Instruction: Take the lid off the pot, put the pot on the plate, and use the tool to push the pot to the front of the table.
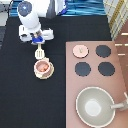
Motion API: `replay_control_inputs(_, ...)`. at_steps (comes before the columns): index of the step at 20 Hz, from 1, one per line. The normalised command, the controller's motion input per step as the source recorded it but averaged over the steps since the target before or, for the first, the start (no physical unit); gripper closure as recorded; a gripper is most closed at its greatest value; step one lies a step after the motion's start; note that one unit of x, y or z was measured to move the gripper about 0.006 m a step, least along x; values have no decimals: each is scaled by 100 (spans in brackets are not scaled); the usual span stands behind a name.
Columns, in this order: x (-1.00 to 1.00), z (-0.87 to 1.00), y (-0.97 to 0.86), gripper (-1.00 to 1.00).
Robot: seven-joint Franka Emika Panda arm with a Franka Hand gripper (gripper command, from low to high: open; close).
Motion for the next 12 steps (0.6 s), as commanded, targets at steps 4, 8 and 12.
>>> replay_control_inputs(4, 54, -18, 10, 100)
replay_control_inputs(8, 88, -1, -18, 100)
replay_control_inputs(12, 95, 0, -20, 100)
